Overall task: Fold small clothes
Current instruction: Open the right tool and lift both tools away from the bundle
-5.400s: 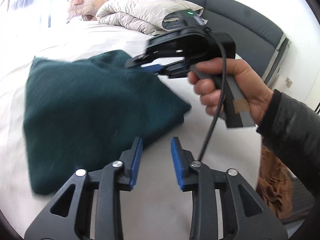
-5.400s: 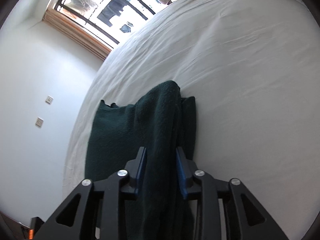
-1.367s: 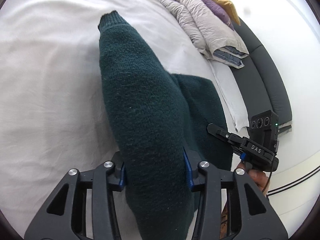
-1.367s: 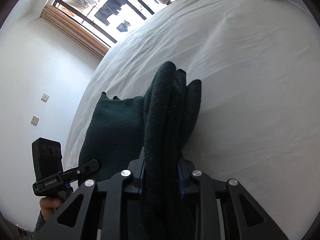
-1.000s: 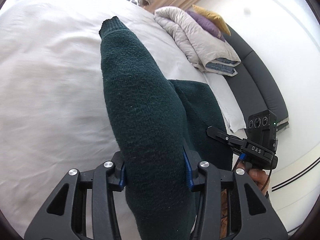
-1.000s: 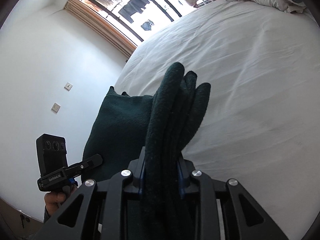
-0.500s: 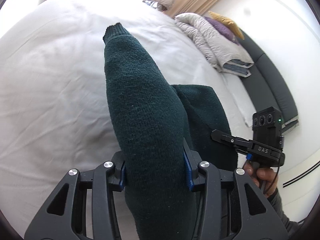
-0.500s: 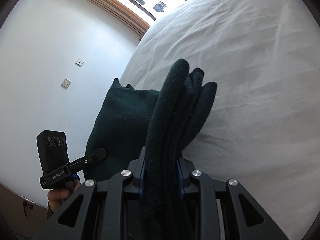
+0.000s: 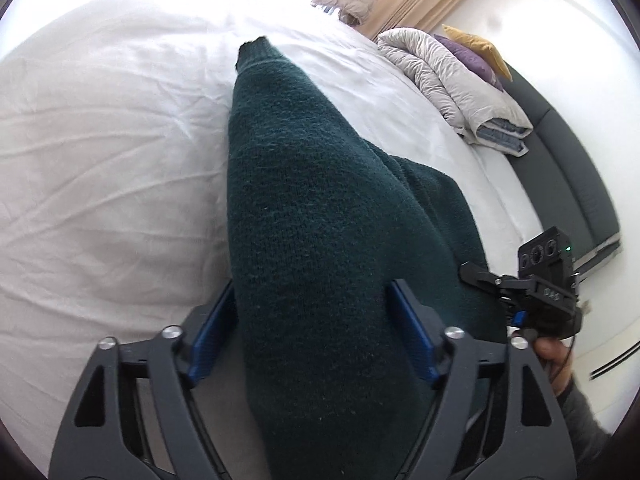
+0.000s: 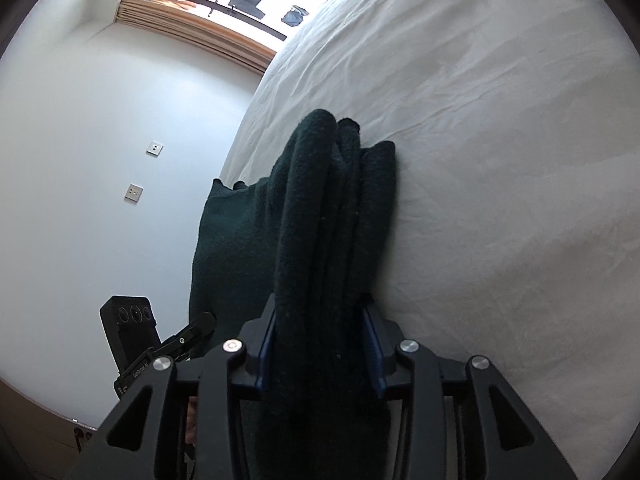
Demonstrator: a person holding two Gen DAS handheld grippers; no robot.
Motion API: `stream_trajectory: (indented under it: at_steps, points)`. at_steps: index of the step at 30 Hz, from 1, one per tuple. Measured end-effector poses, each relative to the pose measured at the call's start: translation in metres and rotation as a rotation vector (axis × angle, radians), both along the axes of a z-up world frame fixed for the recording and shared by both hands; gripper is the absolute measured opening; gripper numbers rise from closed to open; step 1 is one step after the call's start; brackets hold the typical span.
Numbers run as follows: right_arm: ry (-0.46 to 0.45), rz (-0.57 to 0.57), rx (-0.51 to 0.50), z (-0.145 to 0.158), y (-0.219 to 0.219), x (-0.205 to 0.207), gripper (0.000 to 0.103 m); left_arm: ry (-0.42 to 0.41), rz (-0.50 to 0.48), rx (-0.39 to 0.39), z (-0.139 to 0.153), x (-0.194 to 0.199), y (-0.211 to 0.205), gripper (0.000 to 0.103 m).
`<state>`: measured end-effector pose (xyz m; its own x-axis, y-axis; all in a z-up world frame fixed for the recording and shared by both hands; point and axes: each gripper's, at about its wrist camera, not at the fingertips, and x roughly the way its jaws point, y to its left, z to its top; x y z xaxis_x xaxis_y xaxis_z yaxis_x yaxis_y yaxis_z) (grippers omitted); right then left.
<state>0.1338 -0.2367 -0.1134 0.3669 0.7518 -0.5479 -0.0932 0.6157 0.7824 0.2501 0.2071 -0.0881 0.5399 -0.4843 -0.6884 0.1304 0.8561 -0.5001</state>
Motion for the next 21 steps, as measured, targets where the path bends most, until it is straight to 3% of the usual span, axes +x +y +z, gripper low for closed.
stream_trajectory:
  at_steps: [3,6,9,13,14,15,18,21]
  points:
    - [-0.016,-0.015,0.015,0.0,-0.001,-0.007,0.042,-0.056,0.026,0.068,-0.005,0.002,-0.017,0.089]
    - [-0.03,-0.034,-0.006,0.009,0.002,-0.013,0.047,-0.109,0.077,0.142,-0.001,0.007,-0.034,0.091]
    - [-0.084,-0.074,-0.094,0.03,0.002,-0.024,0.054,-0.206,0.152,0.288,0.016,-0.014,-0.041,0.092]
    - [-0.223,-0.153,-0.258,0.068,-0.007,-0.055,0.066,-0.359,0.28,0.549,0.052,-0.048,-0.05,0.095]
    - [-0.26,-0.175,-0.286,0.079,-0.009,-0.063,0.067,-0.408,0.315,0.598,0.063,-0.057,-0.054,0.1]
    - [-0.295,-0.192,-0.311,0.09,-0.008,-0.07,0.074,-0.451,0.353,0.646,0.075,-0.067,-0.056,0.102]
    - [-0.428,-0.265,-0.416,0.127,-0.008,-0.097,0.089,-0.614,0.448,0.746,0.105,-0.102,-0.071,0.103]
    - [-0.567,-0.335,-0.462,0.161,-0.003,-0.127,0.103,-0.688,0.478,0.764,0.132,-0.126,-0.08,0.103]
